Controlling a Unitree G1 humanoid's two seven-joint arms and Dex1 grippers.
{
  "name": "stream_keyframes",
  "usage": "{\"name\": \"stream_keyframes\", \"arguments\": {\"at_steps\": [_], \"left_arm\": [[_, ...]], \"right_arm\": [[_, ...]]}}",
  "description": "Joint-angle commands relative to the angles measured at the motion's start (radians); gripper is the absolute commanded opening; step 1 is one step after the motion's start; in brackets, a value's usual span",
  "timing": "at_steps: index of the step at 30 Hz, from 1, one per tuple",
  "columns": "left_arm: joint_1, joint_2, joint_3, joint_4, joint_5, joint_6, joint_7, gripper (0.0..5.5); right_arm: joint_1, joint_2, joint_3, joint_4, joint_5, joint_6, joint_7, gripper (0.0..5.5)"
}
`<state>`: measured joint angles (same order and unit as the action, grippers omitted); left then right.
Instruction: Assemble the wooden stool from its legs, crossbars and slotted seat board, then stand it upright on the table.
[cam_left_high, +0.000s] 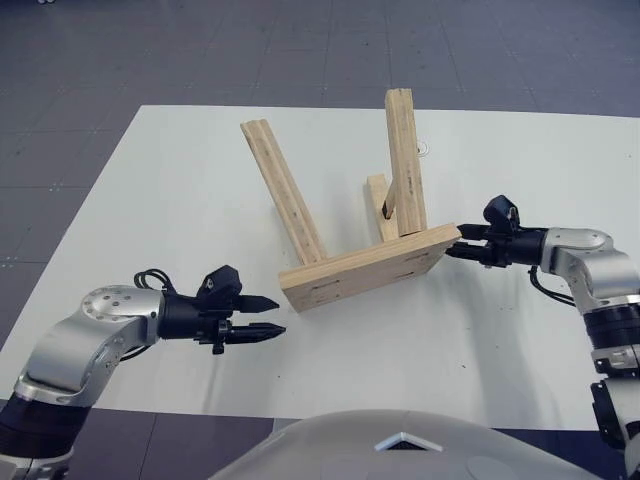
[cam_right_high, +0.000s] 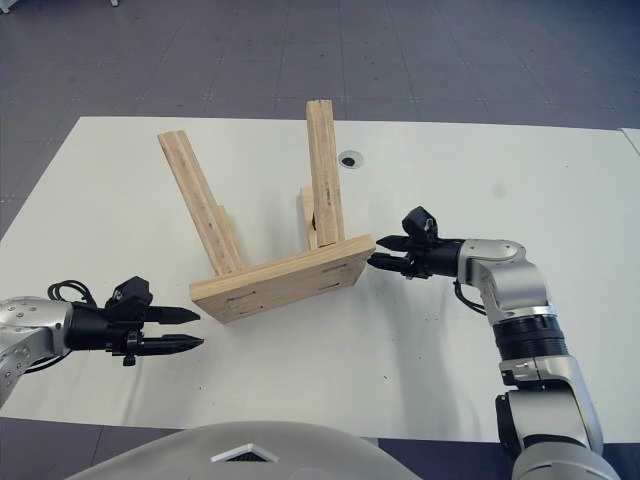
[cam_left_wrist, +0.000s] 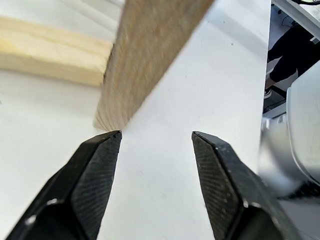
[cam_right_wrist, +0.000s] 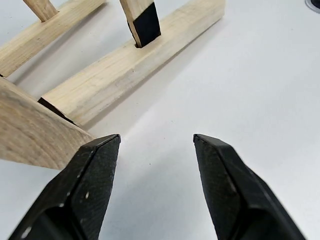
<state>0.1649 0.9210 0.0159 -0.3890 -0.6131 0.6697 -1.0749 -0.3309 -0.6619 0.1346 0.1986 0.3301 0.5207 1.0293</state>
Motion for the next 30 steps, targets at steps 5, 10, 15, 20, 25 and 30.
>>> {"name": "stream_keyframes", "arguments": {"at_steps": [5,10,15,20,25,30], "left_arm": [[-0.102,-0.140,-0.057,0.065,0.105,-0.024,0.168,2.60],[-0.146,-0.100,-0.049,0.152,0.137,-0.084,0.091,2.60],[-0.214,-0.082,-0.032,0.317,0.144,-0.273,-0.099,2.60],[-0.316,-0.107,-0.045,0.450,0.155,-0.400,-0.217,2.60],[-0.314,-0.102,-0.053,0.476,0.165,-0.420,-0.264,2.60],[-0.321,-0.123,-0.046,0.542,0.177,-0.463,-0.271,2.60]], "right_arm": [[0.078,-0.004,0.025,-0.230,0.016,0.063,0.007,2.68],[0.086,-0.014,-0.007,-0.174,-0.028,0.021,-0.034,2.68],[0.064,-0.049,-0.016,-0.029,-0.068,-0.074,0.007,2.68],[0.086,-0.061,-0.003,0.007,-0.069,-0.231,0.125,2.68],[0.097,-0.105,0.001,-0.051,0.000,-0.195,0.291,2.68],[0.075,-0.057,0.010,-0.087,0.036,-0.148,0.308,2.68]]}}
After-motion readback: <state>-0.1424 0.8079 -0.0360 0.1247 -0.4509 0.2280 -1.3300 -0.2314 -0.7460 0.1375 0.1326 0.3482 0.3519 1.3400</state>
